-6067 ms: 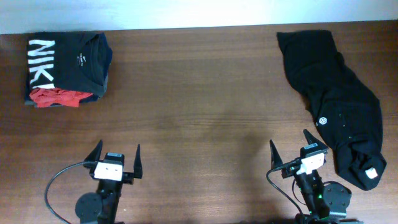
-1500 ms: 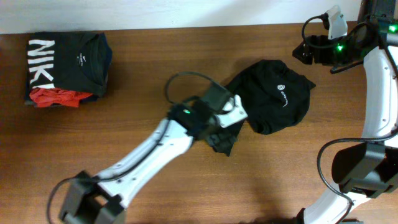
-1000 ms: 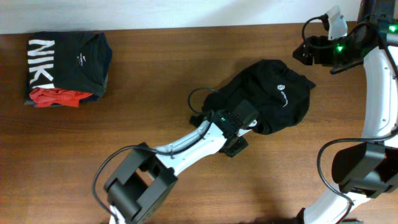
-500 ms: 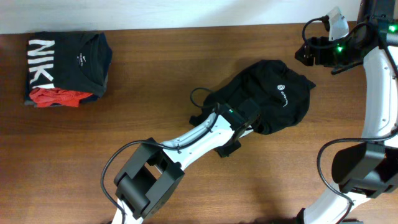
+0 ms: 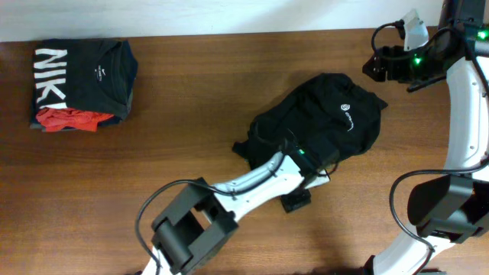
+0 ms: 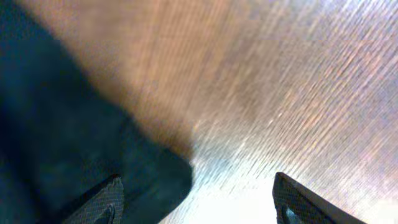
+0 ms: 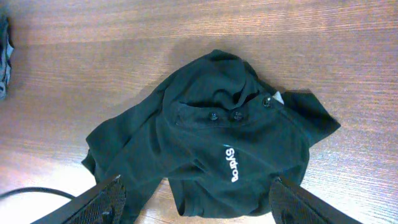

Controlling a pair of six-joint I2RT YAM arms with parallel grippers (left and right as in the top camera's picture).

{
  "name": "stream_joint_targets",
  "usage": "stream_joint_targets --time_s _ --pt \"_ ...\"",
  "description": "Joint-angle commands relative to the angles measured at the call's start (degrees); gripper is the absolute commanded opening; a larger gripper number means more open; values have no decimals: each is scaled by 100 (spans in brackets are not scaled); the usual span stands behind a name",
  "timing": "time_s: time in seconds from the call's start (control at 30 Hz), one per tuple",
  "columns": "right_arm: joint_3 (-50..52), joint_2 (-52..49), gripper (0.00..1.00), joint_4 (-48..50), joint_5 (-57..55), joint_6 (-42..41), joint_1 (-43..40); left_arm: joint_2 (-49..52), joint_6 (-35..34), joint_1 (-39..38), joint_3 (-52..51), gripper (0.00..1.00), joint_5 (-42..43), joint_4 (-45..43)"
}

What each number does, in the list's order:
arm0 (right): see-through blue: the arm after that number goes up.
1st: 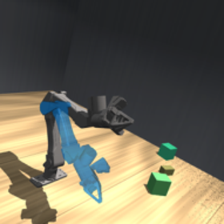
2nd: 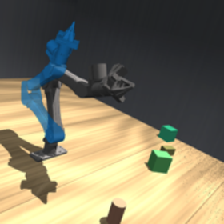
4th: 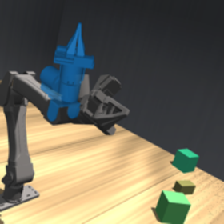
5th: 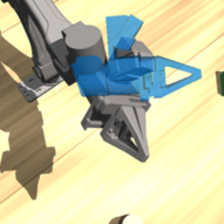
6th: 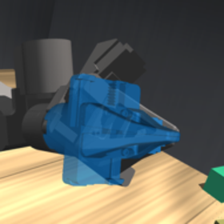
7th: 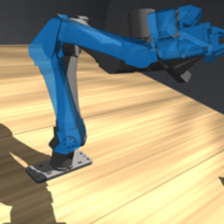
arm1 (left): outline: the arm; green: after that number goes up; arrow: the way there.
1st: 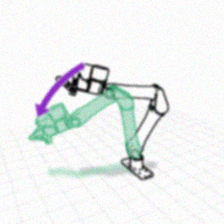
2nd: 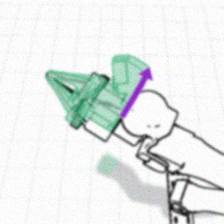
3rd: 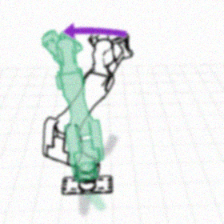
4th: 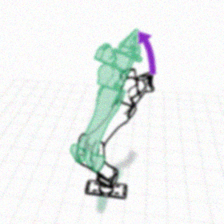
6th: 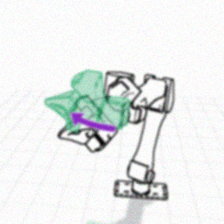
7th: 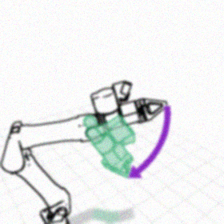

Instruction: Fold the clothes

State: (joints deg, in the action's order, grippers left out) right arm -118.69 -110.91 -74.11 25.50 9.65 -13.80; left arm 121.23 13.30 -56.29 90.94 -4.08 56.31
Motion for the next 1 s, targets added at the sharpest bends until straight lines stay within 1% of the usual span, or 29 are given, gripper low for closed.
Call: stream_joint_targets --time_s 0.0,0.13,0.3,0.37,0.4,0.47,0.5,0.63,0.7,0.73,0.8,0.9,0.93,0.97 --pt "-35 81 78 -28 -50 42 -9 323 133 -70 66 76 -444 57" --pt "-33 81 78 -76 -50 42 -9 380 -85 -31 66 76 -1132 26" --pt "-33 81 79 -96 -50 44 -9 455 -107 179 66 77 -1209 -181" --pt "-33 81 79 -101 -50 44 -9 455 -107 249 66 75 -1228 -243" --pt "-33 81 79 -101 -50 44 -9 455 -105 264 66 68 -1231 -256" --pt "-33 81 79 -103 -50 44 -9 455 -103 302 66 29 -1237 -297" --pt "-35 81 79 -103 -50 44 -11 455 -101 302 66 24 -1261 -313" --pt "-33 81 79 -109 -50 44 -9 455 -98 299 63 21 -1399 -485" --pt "-33 81 79 -109 -50 44 -9 455 -98 299 63 10 -1397 -509" --pt "-33 81 79 -109 -50 44 -9 455 -98 299 63 0 -1399 -505" --pt "-33 81 79 -114 -50 44 -11 455 -109 308 142 0 -1578 -437" --pt "-33 81 79 -116 -48 42 -11 444 -435 422 601 0 -1867 -50" --pt "-33 81 78 -136 -46 42 -9 422 -538 533 949 0 -1886 221" --pt "-35 81 79 -175 -7 42 -11 378 -647 772 1585 0 -1880 654"
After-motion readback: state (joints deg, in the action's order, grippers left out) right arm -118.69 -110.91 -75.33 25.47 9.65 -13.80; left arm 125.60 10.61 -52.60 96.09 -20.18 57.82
